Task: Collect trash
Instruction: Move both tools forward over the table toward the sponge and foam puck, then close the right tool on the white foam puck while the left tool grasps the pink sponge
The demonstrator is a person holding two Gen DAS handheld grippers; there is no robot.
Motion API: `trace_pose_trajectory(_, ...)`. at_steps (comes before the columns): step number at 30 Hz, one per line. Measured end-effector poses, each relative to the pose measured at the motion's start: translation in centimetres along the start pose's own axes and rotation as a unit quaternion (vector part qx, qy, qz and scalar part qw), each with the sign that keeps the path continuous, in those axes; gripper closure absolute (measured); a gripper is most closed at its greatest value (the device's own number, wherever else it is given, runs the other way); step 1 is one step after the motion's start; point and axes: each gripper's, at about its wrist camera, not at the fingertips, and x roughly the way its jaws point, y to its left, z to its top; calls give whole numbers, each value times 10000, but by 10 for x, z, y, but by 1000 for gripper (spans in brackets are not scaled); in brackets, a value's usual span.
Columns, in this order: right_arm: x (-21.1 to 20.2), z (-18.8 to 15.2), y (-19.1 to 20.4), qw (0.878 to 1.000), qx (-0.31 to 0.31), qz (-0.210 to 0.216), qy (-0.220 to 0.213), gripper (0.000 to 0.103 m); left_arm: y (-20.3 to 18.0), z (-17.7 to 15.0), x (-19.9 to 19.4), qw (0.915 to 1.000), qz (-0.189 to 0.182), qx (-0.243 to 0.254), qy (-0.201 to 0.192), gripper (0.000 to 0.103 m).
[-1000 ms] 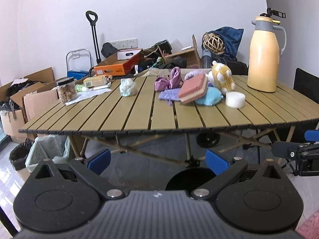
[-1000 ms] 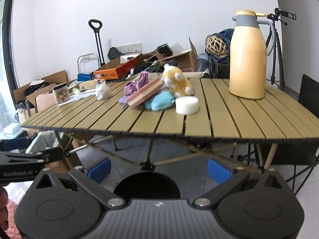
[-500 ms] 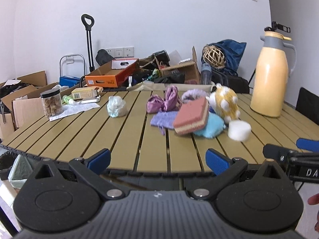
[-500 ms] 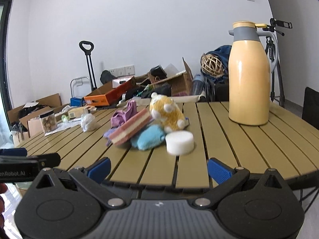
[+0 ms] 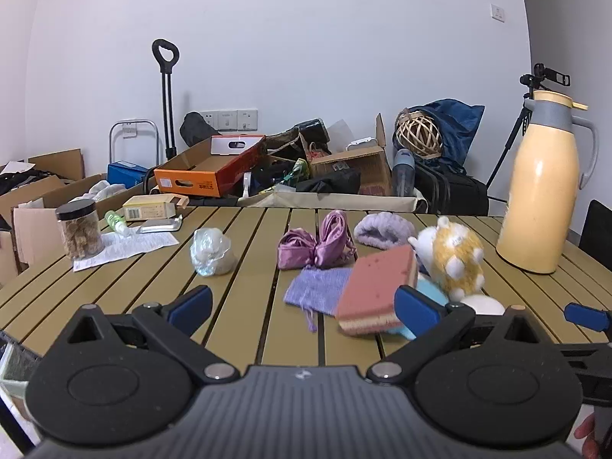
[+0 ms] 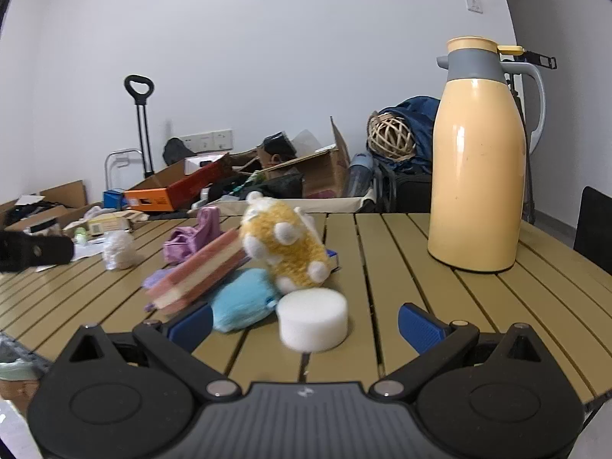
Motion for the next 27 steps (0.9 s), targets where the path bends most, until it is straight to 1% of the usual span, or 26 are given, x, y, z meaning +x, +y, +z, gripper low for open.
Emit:
trace_pose_trajectory(4,25,0,0,9997,-72,-187,105,0,-1,10,21,10000,-14,-44,72,0)
trace_pose_trajectory(7,46,-1,2,9994,-96,-209,273,1,2,11,33,9997,-36,-222,139,0)
trace_pose_trajectory(10,62,-2,3,9987,-114,-247,430,3,3,11,44,9992,-66,-322,213,0)
trace_pose_trajectory(13,74,-1,3,9983,-50,-318,490,6,3,10,55,9988,-75,-377,290,0)
trace_pose_trajectory(17,85,-2,-1,9975,143,-329,605,16,5,6,67,9979,-114,-472,425,0)
trace_pose_trajectory(20,93,-3,1,9968,142,-319,717,18,8,5,73,9972,-110,-552,495,0)
trace_pose_trajectory(22,97,-4,3,9965,106,-345,758,24,8,4,76,9968,-138,-589,522,0)
trace_pose_trajectory(23,98,-4,5,9963,98,-339,782,29,8,5,77,9967,-144,-604,530,0)
trace_pose_trajectory(24,99,-5,6,9962,101,-324,799,36,8,5,79,9965,-141,-622,548,0)
trace_pose_trajectory(26,100,-6,8,9962,101,-312,809,46,9,6,82,9956,-187,-709,579,0)
trace_pose_trajectory(27,99,-6,9,9962,96,-333,801,46,9,7,84,9951,-244,-764,586,0)
